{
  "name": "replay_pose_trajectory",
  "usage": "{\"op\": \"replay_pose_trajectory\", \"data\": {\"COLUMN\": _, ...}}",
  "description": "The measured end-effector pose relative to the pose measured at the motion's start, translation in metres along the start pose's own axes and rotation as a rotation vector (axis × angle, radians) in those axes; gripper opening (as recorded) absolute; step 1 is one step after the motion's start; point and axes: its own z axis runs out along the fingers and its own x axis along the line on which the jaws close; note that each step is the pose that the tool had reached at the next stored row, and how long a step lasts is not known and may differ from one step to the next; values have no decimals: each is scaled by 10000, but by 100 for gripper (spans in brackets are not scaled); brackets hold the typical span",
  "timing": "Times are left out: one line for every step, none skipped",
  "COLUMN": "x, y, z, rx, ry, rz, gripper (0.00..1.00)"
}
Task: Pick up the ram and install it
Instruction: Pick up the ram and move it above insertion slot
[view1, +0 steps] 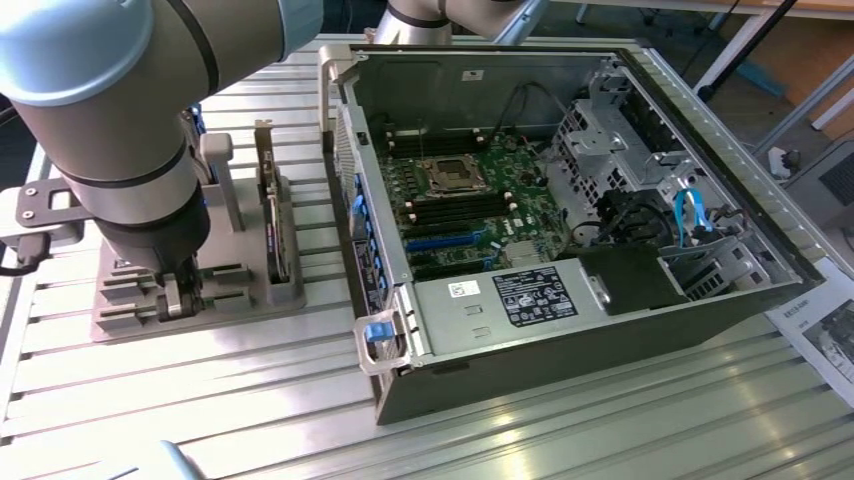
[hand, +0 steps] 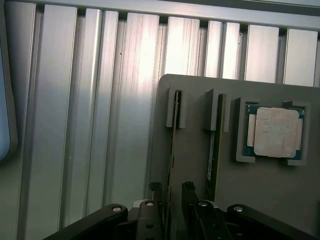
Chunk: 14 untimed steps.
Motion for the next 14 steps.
{"op": "replay_pose_trajectory", "data": {"x": -2, "y": 0, "z": 1, "rx": 1, "ry": -1, "rz": 0, "gripper": 30}}
{"op": "replay_pose_trajectory", "data": {"x": -2, "y": 0, "z": 0, "rx": 1, "ry": 0, "rz": 0, "gripper": 30}}
{"op": "replay_pose_trajectory", "data": {"x": -2, "y": 0, "z": 0, "rx": 1, "ry": 0, "rz": 0, "gripper": 30}}
{"op": "replay_pose_trajectory", "data": {"x": -3, "y": 0, "z": 1, "rx": 1, "ry": -1, "rz": 0, "gripper": 30}}
{"op": "replay_pose_trajectory", "data": {"x": -3, "y": 0, "z": 0, "rx": 1, "ry": 0, "rz": 0, "gripper": 30}}
{"op": "replay_pose_trajectory", "data": {"x": -2, "y": -1, "z": 1, "rx": 1, "ry": -1, "rz": -1, "gripper": 30}}
{"op": "replay_pose_trajectory", "data": {"x": -3, "y": 0, "z": 0, "rx": 0, "ry": 0, "rz": 0, "gripper": 29}}
{"op": "replay_pose_trajectory", "data": {"x": -3, "y": 0, "z": 0, "rx": 1, "ry": 0, "rz": 0, "gripper": 29}}
{"op": "replay_pose_trajectory", "data": {"x": -3, "y": 0, "z": 0, "rx": 1, "ry": 0, "rz": 0, "gripper": 22}}
{"op": "replay_pose_trajectory", "data": {"x": -2, "y": 0, "z": 1, "rx": 1, "ry": 0, "rz": 0, "gripper": 22}}
{"op": "replay_pose_trajectory", "data": {"x": -3, "y": 0, "z": 0, "rx": 1, "ry": 0, "rz": 0, "gripper": 22}}
{"op": "replay_pose_trajectory", "data": {"x": -3, "y": 0, "z": 0, "rx": 1, "ry": 0, "rz": 0, "gripper": 22}}
{"op": "replay_pose_trajectory", "data": {"x": -3, "y": 0, "z": 0, "rx": 1, "ry": 0, "rz": 0, "gripper": 22}}
{"op": "replay_pose_trajectory", "data": {"x": -2, "y": 0, "z": 0, "rx": 1, "ry": 0, "rz": 0, "gripper": 22}}
